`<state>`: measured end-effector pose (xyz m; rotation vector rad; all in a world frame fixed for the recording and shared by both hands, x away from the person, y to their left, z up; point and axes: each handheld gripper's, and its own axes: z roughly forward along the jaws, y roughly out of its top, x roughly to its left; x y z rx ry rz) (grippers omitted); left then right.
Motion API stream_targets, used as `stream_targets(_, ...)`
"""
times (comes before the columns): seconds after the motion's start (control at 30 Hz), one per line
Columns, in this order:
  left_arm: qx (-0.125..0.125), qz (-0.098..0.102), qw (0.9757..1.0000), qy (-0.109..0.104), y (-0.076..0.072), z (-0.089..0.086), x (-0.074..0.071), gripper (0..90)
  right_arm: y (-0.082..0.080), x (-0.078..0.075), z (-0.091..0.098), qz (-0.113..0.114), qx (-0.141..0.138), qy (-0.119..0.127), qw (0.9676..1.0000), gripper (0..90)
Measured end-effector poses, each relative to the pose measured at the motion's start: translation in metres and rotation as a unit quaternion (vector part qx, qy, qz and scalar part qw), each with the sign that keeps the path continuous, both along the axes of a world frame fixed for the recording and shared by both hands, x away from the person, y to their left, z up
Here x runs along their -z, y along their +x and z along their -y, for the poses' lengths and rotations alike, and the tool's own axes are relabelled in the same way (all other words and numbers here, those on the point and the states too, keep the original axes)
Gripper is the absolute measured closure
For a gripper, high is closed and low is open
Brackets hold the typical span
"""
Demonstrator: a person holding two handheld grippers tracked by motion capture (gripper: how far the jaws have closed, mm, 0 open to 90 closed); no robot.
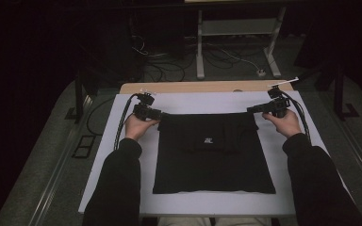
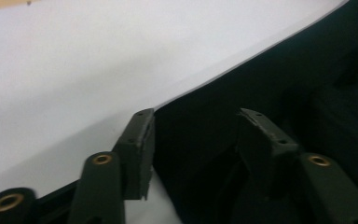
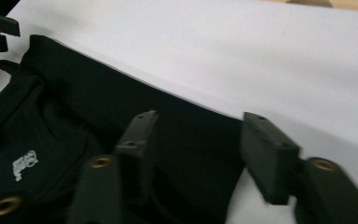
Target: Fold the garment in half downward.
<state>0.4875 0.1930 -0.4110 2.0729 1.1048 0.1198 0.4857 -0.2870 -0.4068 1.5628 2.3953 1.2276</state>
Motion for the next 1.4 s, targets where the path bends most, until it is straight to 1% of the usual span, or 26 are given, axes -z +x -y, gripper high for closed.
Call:
stream_targets(0.03,0.003,-0.001,0.9999,-0.010,-0.001,0.001,-0.001,39.6,-0.001,-0.002,-0.001,0.002,-0.002,0.001,1.0000,38.6)
stream_targets(0.1,0.017,-0.001,0.9998,-0.006,-0.003,0.002,-0.004,34.6,-0.003,-0.004,-0.002,0.005,-0.004,0.000,1.0000,33.9)
stream_targets(0.17,0.026,-0.007,0.9996,-0.011,-0.004,0.005,-0.006,27.1,-0.005,-0.007,-0.004,0.007,-0.001,-0.007,0.9999,24.7)
stream_targets(0.2,0.031,-0.010,0.9994,-0.008,-0.004,0.006,-0.007,23.5,-0.006,-0.008,-0.006,0.008,0.004,-0.012,0.9999,19.9)
stream_targets(0.23,0.033,-0.009,0.9994,-0.003,-0.005,0.007,-0.008,19.6,-0.007,-0.009,-0.007,0.007,0.006,-0.016,0.9998,17.4)
stream_targets(0.27,0.033,-0.010,0.9994,-0.004,-0.005,0.008,-0.008,15.8,-0.008,-0.011,-0.008,0.010,0.008,-0.020,0.9997,16.7)
stream_targets(0.33,0.037,-0.010,0.9992,0.008,-0.006,0.012,-0.009,10.0,-0.010,-0.014,-0.009,0.012,0.007,-0.017,0.9998,12.5)
stream_targets(0.37,0.042,-0.011,0.9990,0.010,-0.007,0.013,-0.010,7.0,-0.010,-0.015,-0.009,0.015,0.006,-0.016,0.9998,10.3)
stream_targets(0.43,0.046,-0.013,0.9989,0.001,-0.008,0.015,-0.012,1.2,-0.011,-0.019,-0.009,0.021,0.006,-0.015,0.9997,1.8)
stream_targets(0.47,0.048,-0.010,0.9988,0.001,-0.008,0.016,-0.013,0.0,-0.012,-0.021,-0.010,0.021,0.011,-0.013,0.9996,0.3)
stream_targets(0.5,0.047,-0.006,0.9989,0.002,-0.009,0.018,-0.015,0.0,-0.013,-0.022,-0.009,0.024,0.009,-0.010,0.9996,0.0)
stream_targets(0.57,0.052,0.011,0.9986,0.003,-0.011,0.021,-0.017,0.0,-0.013,-0.024,-0.008,0.024,0.006,-0.004,0.9997,0.0)
stream_targets(0.63,0.061,0.024,0.9978,-0.001,-0.013,0.025,-0.020,0.0,-0.013,-0.024,-0.008,0.017,0.003,0.002,0.9998,0.0)
stream_targets(0.67,0.060,0.027,0.9977,-0.011,-0.014,0.027,-0.021,0.0,-0.014,-0.025,-0.008,0.017,0.002,0.001,0.9998,0.0)
stream_targets(0.7,0.063,0.029,0.9974,-0.016,-0.015,0.029,-0.022,0.0,-0.014,-0.025,-0.009,0.020,-0.001,0.000,0.9998,0.0)
stream_targets(0.8,0.067,0.036,0.9970,-0.015,-0.016,0.034,-0.025,0.0,-0.016,-0.026,-0.010,0.019,-0.011,0.001,0.9997,0.0)
stream_targets(0.9,0.073,0.043,0.9963,-0.014,-0.017,0.039,-0.027,0.0,-0.018,-0.028,-0.014,0.024,-0.022,0.001,0.9995,0.0)
stream_targets(0.97,0.075,0.048,0.9958,-0.021,-0.018,0.041,-0.028,0.0,-0.020,-0.029,-0.017,0.026,-0.030,0.003,0.9992,0.0)
stream_targets(1.0,0.079,0.049,0.9954,-0.022,-0.018,0.042,-0.028,0.0,-0.020,-0.029,-0.018,0.028,-0.033,0.003,0.9991,0.0)
stream_targets(1.03,0.071,0.049,0.9958,-0.032,-0.019,0.044,-0.028,0.0,-0.021,-0.029,-0.020,0.030,-0.035,0.004,0.9989,0.0)
stream_targets(1.1,0.074,0.045,0.9957,-0.033,-0.019,0.045,-0.027,0.0,-0.021,-0.029,-0.024,0.032,-0.041,0.004,0.9986,0.0)
stream_targets(1.17,0.078,0.038,0.9955,-0.038,-0.019,0.046,-0.025,0.0,-0.022,-0.028,-0.028,0.032,-0.046,0.006,0.9984,0.0)
stream_targets(1.2,0.081,0.036,0.9954,-0.036,-0.018,0.047,-0.025,0.0,-0.022,-0.028,-0.030,0.032,-0.051,0.005,0.9982,0.0)
stream_targets(1.27,0.082,0.035,0.9953,-0.039,-0.018,0.048,-0.023,0.0,-0.022,-0.027,-0.034,0.033,-0.055,0.005,0.9980,0.0)
stream_targets(1.37,0.076,0.036,0.9953,-0.047,-0.017,0.049,-0.023,0.0,-0.023,-0.025,-0.038,0.031,-0.061,0.006,0.9977,0.0)
stream_targets(1.4,0.072,0.037,0.9953,-0.054,-0.017,0.049,-0.022,0.0,-0.023,-0.025,-0.039,0.031,-0.064,0.004,0.9974,0.0)
